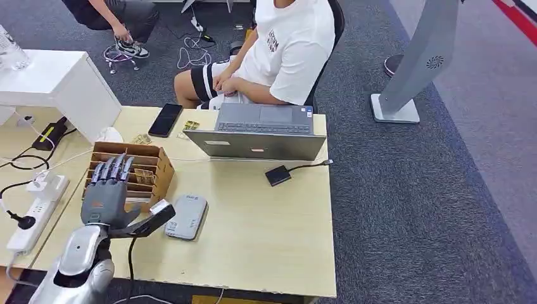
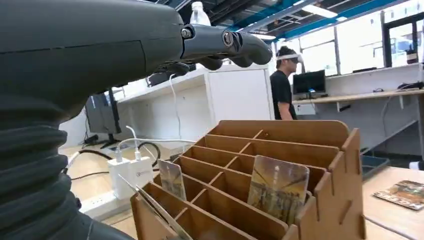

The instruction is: Pass the card to the sensor for recognition and then transmit it.

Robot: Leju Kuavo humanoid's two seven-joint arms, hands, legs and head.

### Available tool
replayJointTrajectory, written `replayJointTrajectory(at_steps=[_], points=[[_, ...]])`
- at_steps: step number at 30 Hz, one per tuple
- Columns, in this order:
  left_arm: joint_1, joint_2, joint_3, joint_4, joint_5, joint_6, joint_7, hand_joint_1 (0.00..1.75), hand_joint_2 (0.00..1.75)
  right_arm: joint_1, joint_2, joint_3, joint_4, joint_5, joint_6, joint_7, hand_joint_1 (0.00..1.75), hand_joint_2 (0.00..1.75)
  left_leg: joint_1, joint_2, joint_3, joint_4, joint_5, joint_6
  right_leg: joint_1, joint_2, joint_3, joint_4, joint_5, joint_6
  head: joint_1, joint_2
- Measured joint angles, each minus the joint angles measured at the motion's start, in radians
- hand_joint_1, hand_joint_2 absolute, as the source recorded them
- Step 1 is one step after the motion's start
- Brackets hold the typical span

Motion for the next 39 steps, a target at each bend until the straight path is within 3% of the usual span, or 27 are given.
replayJointTrajectory(at_steps=[39], points=[[0.008, -0.036, 0.019, 0.045, -0.035, -0.019, 0.014, 0.00, 1.75, -0.001, 0.005, 0.000, 0.000, 0.020, 0.001, -0.007, 0.00, 1.75, 0.000, 0.000, 0.000, 0.000, 0.000, 0.000, 0.000, 0.000, 0.000, 0.000, 0.000, 0.000, 0.000, 0.000]])
